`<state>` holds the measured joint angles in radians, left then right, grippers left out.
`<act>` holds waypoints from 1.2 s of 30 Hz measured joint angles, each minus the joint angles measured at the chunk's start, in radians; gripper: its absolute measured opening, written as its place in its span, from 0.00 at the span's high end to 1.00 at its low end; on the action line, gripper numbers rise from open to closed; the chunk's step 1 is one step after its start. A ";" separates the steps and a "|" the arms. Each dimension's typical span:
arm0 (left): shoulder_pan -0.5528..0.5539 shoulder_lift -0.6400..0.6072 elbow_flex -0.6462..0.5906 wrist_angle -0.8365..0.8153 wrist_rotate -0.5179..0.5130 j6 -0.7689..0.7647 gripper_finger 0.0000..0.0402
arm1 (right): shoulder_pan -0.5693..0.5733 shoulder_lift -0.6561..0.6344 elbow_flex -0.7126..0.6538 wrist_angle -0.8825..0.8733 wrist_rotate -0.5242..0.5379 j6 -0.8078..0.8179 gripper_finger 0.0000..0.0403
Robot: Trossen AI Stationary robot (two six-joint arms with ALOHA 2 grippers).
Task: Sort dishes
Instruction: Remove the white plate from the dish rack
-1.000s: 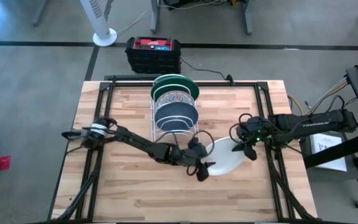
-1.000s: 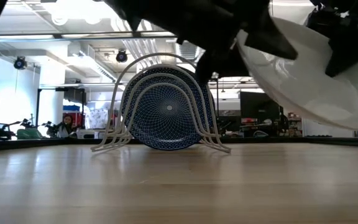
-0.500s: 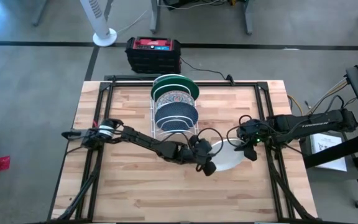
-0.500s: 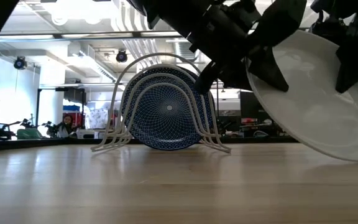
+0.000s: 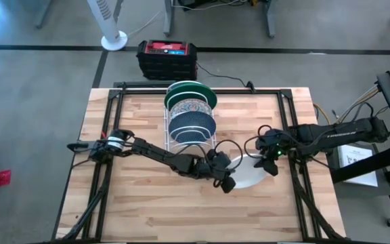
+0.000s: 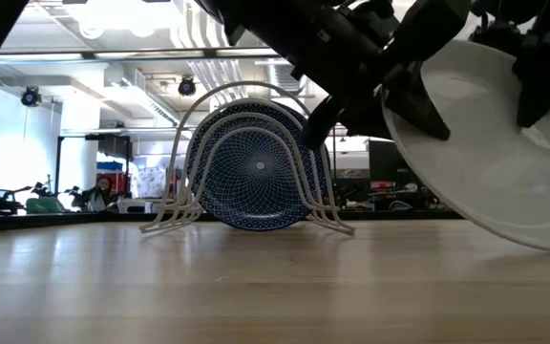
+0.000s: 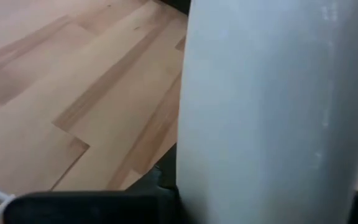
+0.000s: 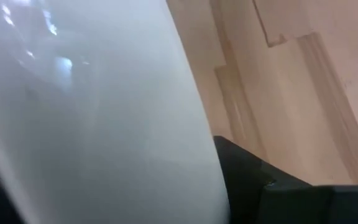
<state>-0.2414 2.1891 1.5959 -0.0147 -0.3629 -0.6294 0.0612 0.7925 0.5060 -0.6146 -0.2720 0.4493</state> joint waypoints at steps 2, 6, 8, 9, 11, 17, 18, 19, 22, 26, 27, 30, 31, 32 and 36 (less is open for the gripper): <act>0.000 0.000 0.000 0.004 0.009 -0.010 0.87 | 0.000 0.000 0.012 -0.012 -0.015 0.007 0.68; 0.000 0.000 0.000 0.003 0.028 -0.038 0.88 | 0.000 0.004 0.028 -0.037 -0.025 0.007 0.67; 0.000 0.000 0.000 0.001 0.040 -0.062 0.88 | 0.000 0.004 0.030 -0.045 -0.026 0.018 0.66; 0.000 0.000 0.000 -0.002 0.047 -0.077 0.88 | 0.000 0.004 0.030 -0.053 -0.026 0.018 0.66; 0.000 0.001 0.000 -0.008 0.067 -0.106 0.88 | -0.001 0.002 0.030 -0.074 -0.030 0.022 0.65; -0.005 0.002 0.000 -0.028 0.109 -0.178 0.88 | -0.002 0.000 0.038 -0.123 -0.033 0.029 0.60; -0.005 0.002 0.000 -0.033 0.111 -0.186 0.88 | -0.002 0.000 0.045 -0.137 -0.026 0.028 0.60; -0.005 0.002 0.000 -0.041 0.114 -0.196 0.88 | -0.002 0.000 0.053 -0.157 -0.017 0.028 0.59; -0.005 0.001 0.000 -0.056 0.120 -0.229 0.88 | -0.002 0.000 0.086 -0.229 0.016 0.027 0.59; -0.005 0.001 0.000 -0.063 0.120 -0.268 0.88 | -0.001 0.000 0.143 -0.331 0.061 0.022 0.61; -0.004 0.001 0.000 -0.065 0.121 -0.280 0.88 | -0.001 0.000 0.159 -0.353 0.071 0.021 0.61; -0.004 0.001 0.000 -0.070 0.134 -0.315 0.88 | -0.001 -0.002 0.214 -0.411 0.111 0.020 0.62; -0.005 0.001 0.000 -0.071 0.142 -0.326 0.88 | -0.001 -0.005 0.232 -0.428 0.125 0.019 0.62; -0.006 0.001 0.000 -0.072 0.148 -0.333 0.88 | -0.001 -0.008 0.248 -0.440 0.141 0.015 0.63; -0.008 0.002 -0.001 -0.072 0.177 -0.349 0.88 | 0.000 -0.031 0.292 -0.448 0.193 -0.015 0.65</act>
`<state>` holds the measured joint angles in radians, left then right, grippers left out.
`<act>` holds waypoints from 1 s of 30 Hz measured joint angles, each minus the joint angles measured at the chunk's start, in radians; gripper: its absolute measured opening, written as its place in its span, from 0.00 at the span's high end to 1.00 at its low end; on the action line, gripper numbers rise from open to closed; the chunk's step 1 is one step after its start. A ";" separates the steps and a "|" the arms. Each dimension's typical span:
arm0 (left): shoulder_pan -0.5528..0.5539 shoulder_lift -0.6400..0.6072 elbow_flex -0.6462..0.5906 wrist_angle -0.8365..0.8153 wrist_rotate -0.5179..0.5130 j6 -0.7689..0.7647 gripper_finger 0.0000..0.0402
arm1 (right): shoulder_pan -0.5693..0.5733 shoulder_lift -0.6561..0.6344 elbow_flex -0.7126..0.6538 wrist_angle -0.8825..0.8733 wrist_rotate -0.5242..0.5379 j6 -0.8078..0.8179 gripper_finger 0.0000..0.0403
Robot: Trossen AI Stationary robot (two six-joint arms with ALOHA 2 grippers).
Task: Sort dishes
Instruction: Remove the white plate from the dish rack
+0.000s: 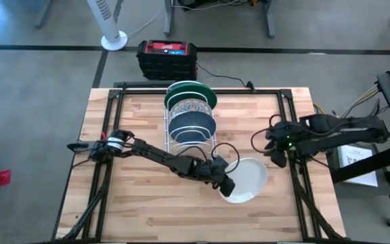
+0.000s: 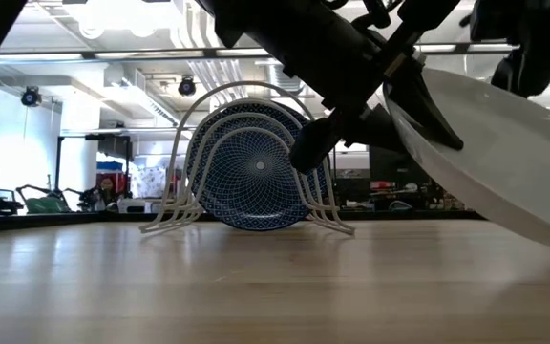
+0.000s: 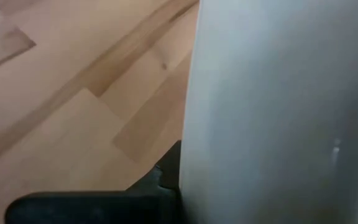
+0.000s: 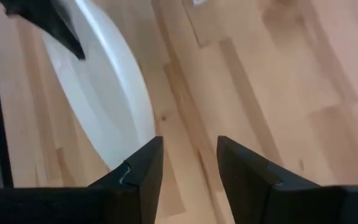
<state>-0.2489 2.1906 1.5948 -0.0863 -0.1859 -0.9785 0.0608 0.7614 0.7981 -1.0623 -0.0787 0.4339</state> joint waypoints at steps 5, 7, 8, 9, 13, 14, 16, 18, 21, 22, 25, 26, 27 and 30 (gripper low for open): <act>-0.008 0.000 0.000 0.006 -0.026 0.048 0.88 | 0.000 -0.030 0.000 0.004 0.003 -0.066 0.68; -0.008 0.000 0.000 0.006 -0.030 0.049 0.88 | 0.000 -0.035 -0.004 0.004 -0.003 -0.066 0.67; -0.007 0.000 0.000 0.006 -0.028 0.048 0.88 | 0.000 -0.034 -0.007 0.008 -0.023 -0.066 0.66; -0.007 0.000 0.000 0.006 -0.027 0.049 0.88 | 0.000 -0.034 -0.013 0.019 -0.050 -0.066 0.64; -0.012 0.000 0.000 0.007 -0.028 0.061 0.88 | 0.000 -0.026 -0.038 0.111 -0.154 -0.077 0.56; -0.013 0.000 0.000 0.008 -0.027 0.073 0.88 | 0.000 -0.024 -0.044 0.123 -0.161 -0.081 0.54; -0.017 0.000 0.000 0.011 -0.028 0.101 0.88 | 0.000 -0.018 -0.055 0.136 -0.162 -0.106 0.51; -0.020 0.000 0.000 0.014 -0.032 0.122 0.88 | 0.000 -0.011 -0.071 0.154 -0.170 -0.132 0.48; -0.021 0.000 0.000 0.015 -0.032 0.130 0.88 | 0.000 -0.004 -0.099 0.208 -0.222 -0.145 0.45; -0.021 0.000 0.000 0.015 -0.032 0.131 0.88 | 0.000 0.000 -0.107 0.228 -0.238 -0.144 0.45; -0.021 0.000 0.000 0.016 -0.032 0.138 0.88 | 0.001 0.012 -0.134 0.260 -0.245 -0.141 0.45; -0.021 0.000 0.000 0.016 -0.031 0.140 0.88 | 0.001 0.015 -0.142 0.268 -0.245 -0.141 0.45; -0.021 0.000 0.000 0.016 -0.031 0.143 0.88 | 0.001 0.020 -0.154 0.287 -0.245 -0.141 0.46; -0.021 0.000 0.000 0.017 -0.031 0.143 0.88 | 0.001 0.037 -0.187 0.338 -0.253 -0.140 0.49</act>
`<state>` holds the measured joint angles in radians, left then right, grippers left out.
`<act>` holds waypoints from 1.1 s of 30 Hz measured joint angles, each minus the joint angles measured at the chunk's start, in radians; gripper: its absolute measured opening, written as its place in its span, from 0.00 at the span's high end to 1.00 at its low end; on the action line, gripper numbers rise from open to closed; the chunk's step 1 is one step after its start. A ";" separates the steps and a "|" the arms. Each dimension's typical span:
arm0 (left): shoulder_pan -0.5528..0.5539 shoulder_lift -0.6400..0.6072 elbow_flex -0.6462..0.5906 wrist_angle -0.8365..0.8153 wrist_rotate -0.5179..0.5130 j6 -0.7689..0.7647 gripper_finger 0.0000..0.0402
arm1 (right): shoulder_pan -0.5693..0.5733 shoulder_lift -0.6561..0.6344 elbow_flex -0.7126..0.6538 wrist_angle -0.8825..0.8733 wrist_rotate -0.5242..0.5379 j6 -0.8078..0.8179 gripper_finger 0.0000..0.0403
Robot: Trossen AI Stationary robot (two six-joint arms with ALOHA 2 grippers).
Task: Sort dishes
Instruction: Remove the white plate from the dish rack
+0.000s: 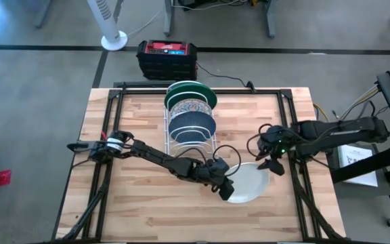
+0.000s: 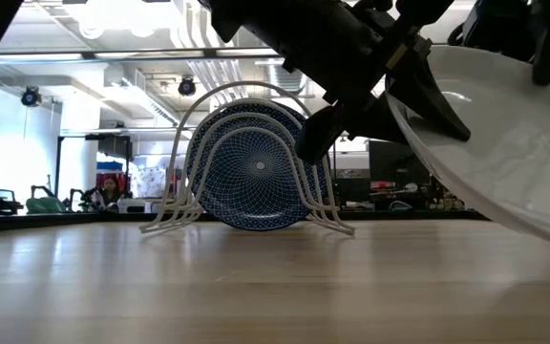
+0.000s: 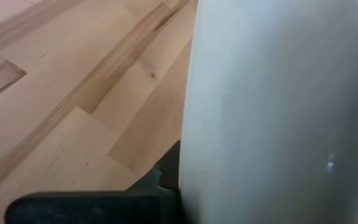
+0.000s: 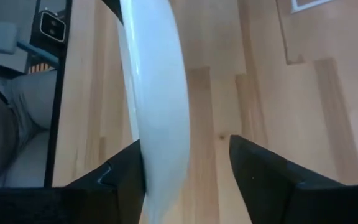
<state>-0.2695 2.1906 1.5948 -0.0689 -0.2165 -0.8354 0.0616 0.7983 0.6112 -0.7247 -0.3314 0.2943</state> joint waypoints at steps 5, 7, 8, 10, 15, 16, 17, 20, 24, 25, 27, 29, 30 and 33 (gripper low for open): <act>0.000 0.000 0.000 -0.001 0.005 -0.012 0.88 | 0.000 0.031 -0.056 0.119 -0.050 0.042 0.61; 0.000 0.000 0.000 -0.001 0.006 -0.017 0.87 | 0.000 0.042 -0.070 0.147 -0.066 0.053 0.70; 0.000 0.000 0.000 -0.002 0.006 -0.017 0.86 | 0.000 0.047 -0.075 0.156 -0.066 0.052 0.76; 0.001 0.003 -0.001 -0.002 0.005 -0.031 0.84 | 0.000 0.059 -0.082 0.158 -0.020 0.048 0.86; 0.001 0.004 -0.002 -0.002 -0.003 -0.041 0.81 | -0.002 0.075 -0.087 0.158 0.009 0.061 0.91; 0.000 0.004 -0.002 -0.003 -0.003 -0.039 0.81 | -0.001 0.080 -0.088 0.160 0.009 0.063 0.91; 0.001 0.004 -0.002 -0.005 -0.002 -0.036 0.81 | -0.001 0.085 -0.089 0.160 0.009 0.064 0.91; 0.000 0.004 -0.002 -0.007 -0.001 -0.047 0.81 | -0.001 0.098 -0.089 0.160 0.003 0.065 0.91; 0.000 0.004 -0.002 -0.009 -0.002 -0.049 0.77 | -0.002 0.102 -0.089 0.152 -0.005 0.078 0.93; 0.000 0.004 -0.002 -0.012 -0.003 -0.049 0.76 | -0.002 0.102 -0.089 0.146 -0.008 0.083 0.93; -0.001 0.004 -0.002 -0.021 -0.010 -0.052 0.71 | -0.001 0.102 -0.089 0.120 -0.018 0.085 0.93; -0.001 0.004 -0.002 -0.021 -0.010 -0.056 0.65 | 0.000 0.103 -0.089 0.114 -0.028 0.090 0.93; -0.001 0.003 -0.002 -0.024 -0.010 -0.057 0.63 | 0.000 0.104 -0.090 0.115 -0.027 0.089 0.93; 0.001 0.003 -0.002 -0.037 -0.012 -0.057 0.56 | 0.000 0.104 -0.097 0.115 -0.027 0.101 0.93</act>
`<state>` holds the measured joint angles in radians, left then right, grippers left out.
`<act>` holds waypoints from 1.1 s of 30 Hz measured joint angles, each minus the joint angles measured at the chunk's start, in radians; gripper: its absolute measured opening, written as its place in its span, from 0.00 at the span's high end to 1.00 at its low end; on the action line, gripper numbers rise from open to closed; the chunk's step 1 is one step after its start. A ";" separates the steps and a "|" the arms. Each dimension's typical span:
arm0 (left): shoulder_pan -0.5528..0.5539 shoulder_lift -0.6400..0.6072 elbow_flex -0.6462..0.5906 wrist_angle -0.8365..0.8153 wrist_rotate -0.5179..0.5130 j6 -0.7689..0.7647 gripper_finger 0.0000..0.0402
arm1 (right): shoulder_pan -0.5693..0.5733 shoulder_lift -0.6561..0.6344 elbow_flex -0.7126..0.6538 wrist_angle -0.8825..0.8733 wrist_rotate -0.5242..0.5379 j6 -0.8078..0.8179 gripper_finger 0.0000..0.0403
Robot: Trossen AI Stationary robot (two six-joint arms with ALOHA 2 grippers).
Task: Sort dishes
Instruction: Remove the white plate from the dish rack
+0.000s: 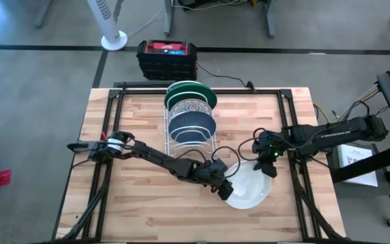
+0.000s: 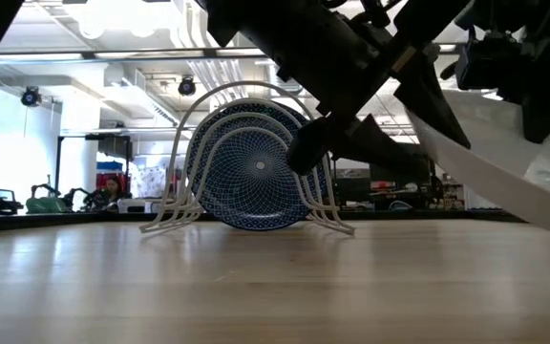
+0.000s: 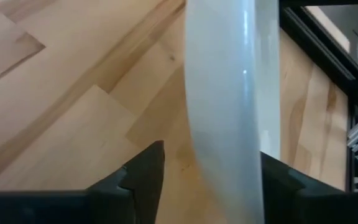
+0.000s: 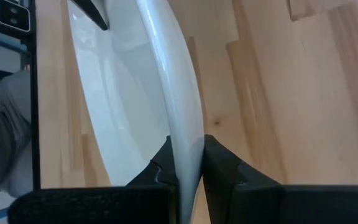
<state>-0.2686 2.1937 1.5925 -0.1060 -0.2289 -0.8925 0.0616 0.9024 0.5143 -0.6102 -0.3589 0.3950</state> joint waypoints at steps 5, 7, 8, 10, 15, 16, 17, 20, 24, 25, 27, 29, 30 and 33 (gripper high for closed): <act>0.003 -0.001 0.000 -0.035 0.000 -0.004 0.51 | 0.000 0.000 -0.008 0.000 0.003 0.026 0.93; 0.003 -0.001 0.000 -0.040 0.000 -0.004 0.50 | -0.001 0.000 -0.008 -0.005 0.005 0.032 0.93; 0.003 -0.001 0.000 -0.043 0.000 -0.001 0.50 | -0.001 0.000 -0.008 -0.007 0.006 0.035 0.93; 0.003 -0.001 0.000 -0.050 0.000 0.007 0.49 | 0.000 0.000 -0.008 -0.011 0.007 0.047 0.94; 0.003 -0.001 0.000 -0.057 0.001 0.008 0.49 | 0.000 0.003 -0.012 -0.023 0.009 0.062 0.94; 0.003 -0.001 0.000 -0.058 0.001 0.007 0.49 | 0.000 0.006 -0.012 -0.026 0.009 0.065 0.94; 0.003 -0.001 0.000 -0.058 0.001 0.004 0.49 | 0.000 0.009 -0.012 -0.026 0.009 0.067 0.94; 0.003 -0.001 0.012 -0.057 0.012 0.019 0.49 | -0.001 0.010 -0.012 -0.028 0.011 0.068 0.95; 0.005 -0.003 0.017 -0.054 0.030 0.025 0.44 | 0.000 0.009 -0.012 -0.030 0.012 0.068 0.95; 0.005 -0.003 0.017 -0.056 0.030 0.024 0.43 | 0.000 0.010 -0.013 -0.031 0.013 0.068 0.95; 0.005 -0.003 0.017 -0.063 0.030 0.022 0.39 | -0.001 0.010 -0.014 -0.034 0.014 0.074 0.95; 0.005 -0.004 0.017 -0.084 0.030 0.021 0.36 | -0.001 0.010 -0.014 -0.038 0.015 0.081 0.95; 0.005 -0.006 0.017 -0.101 0.030 0.021 0.35 | -0.001 0.010 -0.014 -0.040 0.015 0.086 0.95; 0.006 -0.018 0.017 -0.153 0.031 0.024 0.32 | -0.001 0.010 -0.014 -0.056 0.017 0.109 0.95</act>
<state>-0.2626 2.1755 1.6093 -0.2588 -0.1978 -0.8688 0.0608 0.9123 0.5003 -0.6659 -0.3419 0.5041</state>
